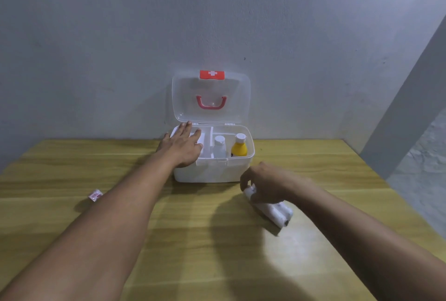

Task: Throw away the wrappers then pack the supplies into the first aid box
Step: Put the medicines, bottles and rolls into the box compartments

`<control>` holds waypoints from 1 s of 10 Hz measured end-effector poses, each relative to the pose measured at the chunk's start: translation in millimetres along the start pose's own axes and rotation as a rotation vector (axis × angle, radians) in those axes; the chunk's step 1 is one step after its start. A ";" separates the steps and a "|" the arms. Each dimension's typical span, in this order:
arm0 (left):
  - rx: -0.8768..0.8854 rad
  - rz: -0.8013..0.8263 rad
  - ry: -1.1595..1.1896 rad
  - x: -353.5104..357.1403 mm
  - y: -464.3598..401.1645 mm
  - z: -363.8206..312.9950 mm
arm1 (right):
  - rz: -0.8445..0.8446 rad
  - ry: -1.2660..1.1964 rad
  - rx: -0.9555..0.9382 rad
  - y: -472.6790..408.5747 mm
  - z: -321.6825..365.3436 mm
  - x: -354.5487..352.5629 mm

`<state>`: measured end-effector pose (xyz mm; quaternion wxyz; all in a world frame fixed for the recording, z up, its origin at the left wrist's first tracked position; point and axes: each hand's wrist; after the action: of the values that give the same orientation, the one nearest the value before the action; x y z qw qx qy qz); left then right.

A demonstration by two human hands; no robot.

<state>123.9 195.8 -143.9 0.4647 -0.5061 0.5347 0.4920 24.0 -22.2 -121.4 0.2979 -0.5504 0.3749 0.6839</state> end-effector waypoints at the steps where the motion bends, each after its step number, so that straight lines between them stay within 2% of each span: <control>1: -0.002 -0.004 -0.005 0.8 -2.8 0.9 | -0.221 -0.118 0.026 7.3 -3.4 -31.1; 3: 0.000 0.000 -0.008 1.1 -1.1 1.5 | -0.882 -0.330 0.038 1.7 -4.0 -64.7; 4: 0.001 0.001 -0.003 -0.6 0.8 -0.3 | -1.084 -0.356 0.054 -12.2 -4.2 -49.7; 5: 0.000 0.001 0.004 -1.3 1.4 -0.8 | -1.154 -0.328 0.065 -22.7 -1.8 -32.1; 7: 0.002 0.001 0.005 -2.0 1.3 -0.3 | -1.147 -0.108 0.006 -34.3 2.6 -1.6; 8: 0.001 0.000 0.002 -1.9 1.2 -0.3 | -1.086 -0.028 -0.036 -36.9 4.0 11.0; 10: 0.002 -0.004 0.008 -1.1 -0.8 0.1 | -0.918 0.062 0.038 -41.9 1.4 27.2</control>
<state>124.8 196.0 -142.8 0.4639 -0.5086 0.5360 0.4887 51.8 1.5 -155.6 0.5687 -0.6742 0.1136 0.4574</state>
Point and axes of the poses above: each hand's wrist, its own y-axis away from the middle knuckle, its own x-axis out of the palm, z = x × y, and after that the axes turned 11 degrees about -x, right-handed
